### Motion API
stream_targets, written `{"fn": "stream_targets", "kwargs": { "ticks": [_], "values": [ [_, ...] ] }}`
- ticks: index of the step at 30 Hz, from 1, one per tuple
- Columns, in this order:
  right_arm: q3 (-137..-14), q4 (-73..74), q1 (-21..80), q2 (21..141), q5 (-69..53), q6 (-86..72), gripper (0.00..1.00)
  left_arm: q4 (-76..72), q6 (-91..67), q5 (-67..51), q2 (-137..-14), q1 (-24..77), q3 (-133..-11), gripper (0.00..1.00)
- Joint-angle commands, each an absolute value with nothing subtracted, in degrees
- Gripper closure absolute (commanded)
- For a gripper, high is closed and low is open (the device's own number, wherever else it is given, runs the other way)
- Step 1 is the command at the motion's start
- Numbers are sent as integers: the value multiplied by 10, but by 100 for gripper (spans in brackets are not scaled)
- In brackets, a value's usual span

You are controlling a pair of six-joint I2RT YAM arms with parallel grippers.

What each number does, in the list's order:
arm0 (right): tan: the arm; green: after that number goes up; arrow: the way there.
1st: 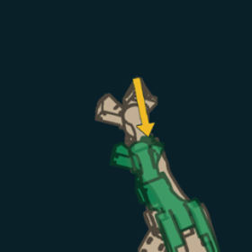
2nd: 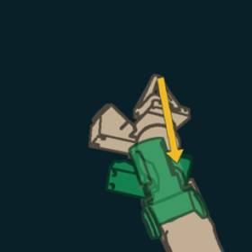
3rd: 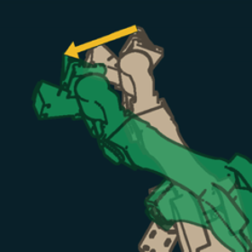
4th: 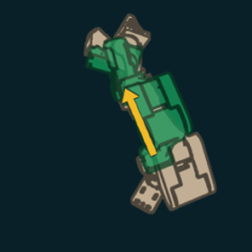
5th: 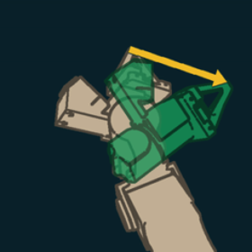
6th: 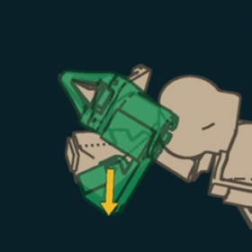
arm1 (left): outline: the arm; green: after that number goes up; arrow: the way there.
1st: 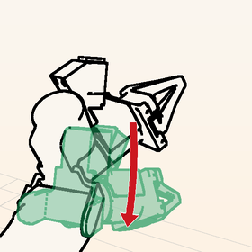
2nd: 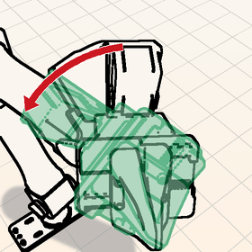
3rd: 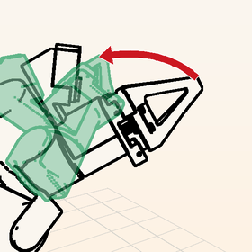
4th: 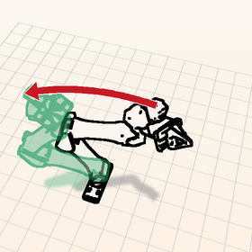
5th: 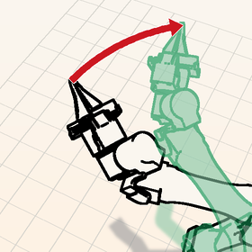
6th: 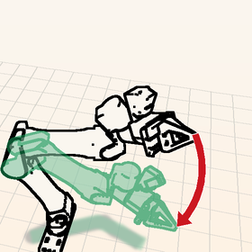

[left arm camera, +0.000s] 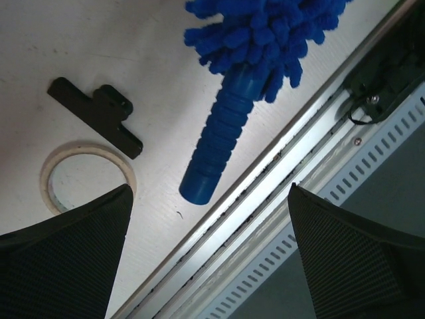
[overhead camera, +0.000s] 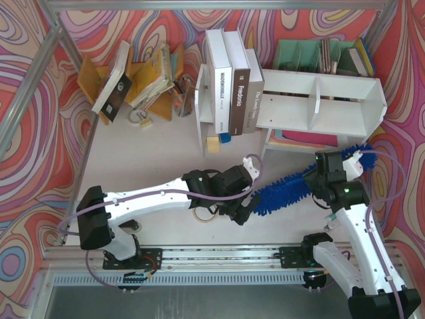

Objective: Dust the bookshelf with a duster

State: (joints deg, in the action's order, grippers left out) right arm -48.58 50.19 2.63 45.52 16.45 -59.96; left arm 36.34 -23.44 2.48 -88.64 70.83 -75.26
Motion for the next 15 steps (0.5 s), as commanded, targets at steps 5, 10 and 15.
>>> {"fn": "stream_targets", "kwargs": {
  "ticks": [5, 10, 15],
  "values": [
    [-515, 508, 22, 435, 167, -597, 100, 355, -201, 7, -928, 735, -775, 13],
    [-520, 514, 21, 432, 166, -596, 100, 341, -192, 22, -956, 739, -782, 21],
    [-525, 517, 22, 427, 166, -594, 100, 314, -185, 34, -958, 739, -767, 26]
  ]
}}
